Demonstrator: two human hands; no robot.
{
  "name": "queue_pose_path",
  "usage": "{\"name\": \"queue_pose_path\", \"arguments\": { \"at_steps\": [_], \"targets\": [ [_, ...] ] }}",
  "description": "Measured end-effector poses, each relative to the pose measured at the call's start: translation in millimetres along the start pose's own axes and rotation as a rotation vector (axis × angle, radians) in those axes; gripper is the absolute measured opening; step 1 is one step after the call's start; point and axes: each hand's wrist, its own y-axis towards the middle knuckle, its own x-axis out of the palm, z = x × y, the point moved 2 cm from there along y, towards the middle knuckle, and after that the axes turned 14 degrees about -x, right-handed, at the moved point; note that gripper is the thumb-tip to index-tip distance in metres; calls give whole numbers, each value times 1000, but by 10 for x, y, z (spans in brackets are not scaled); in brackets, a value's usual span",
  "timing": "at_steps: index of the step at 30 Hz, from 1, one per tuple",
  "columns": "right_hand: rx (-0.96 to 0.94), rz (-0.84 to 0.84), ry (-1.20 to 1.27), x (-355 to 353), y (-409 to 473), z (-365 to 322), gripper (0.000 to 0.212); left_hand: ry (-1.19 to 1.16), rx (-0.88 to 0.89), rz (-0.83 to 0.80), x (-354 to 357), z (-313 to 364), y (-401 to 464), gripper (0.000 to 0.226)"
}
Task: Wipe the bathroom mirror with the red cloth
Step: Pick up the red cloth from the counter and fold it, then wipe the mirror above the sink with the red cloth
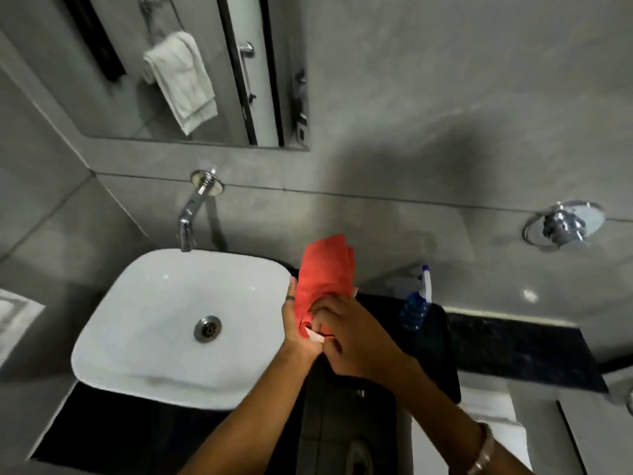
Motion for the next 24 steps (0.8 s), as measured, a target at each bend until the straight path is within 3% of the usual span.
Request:
{"name": "queue_pose_path", "arguments": {
  "at_steps": [4, 7, 10, 11, 13, 14, 17, 18, 20, 22, 24],
  "targets": [
    [-163, 324, 8, -572, 303, -23, 30, 101, 77, -229, 390, 513, -303, 96],
    [-190, 566, -267, -1056, 762, 45, 38, 84, 208, -347, 822, 891, -560, 90],
    [-151, 648, -469, -1622, 1379, 161, 43, 247, 577, -486, 1388, 1230, -885, 75],
    [-130, 683, -497, -1827, 1569, 172, 46, 301, 629, -408, 1580, 1351, -965, 68],
    [-104, 729, -563, -2191, 1917, 204, 53, 209, 496, -280, 1867, 1617, -1057, 67],
    [-99, 738, -603, -2366, 2075, 223, 56, 200, 571, -187, 2009, 1750, -1083, 68],
    [-77, 808, -683, -2979, 2452, 254, 63, 183, 825, -174, 2657, 2071, -1212, 31],
    [-67, 832, -720, -3225, 2591, 240, 65, 193, 922, -146, 2910, 2166, -1267, 28],
    [-28, 854, -803, -3619, 2801, 258, 67, 305, 1185, -15, 3242, 2321, -1325, 42],
    [9, 876, -878, -4003, 2984, 267, 67, 607, 1554, 169, 3607, 2472, -1423, 67],
    [51, 864, -936, -4313, 3155, 306, 66, 950, 1844, 438, 3969, 2673, -1416, 78]
  ]
}}
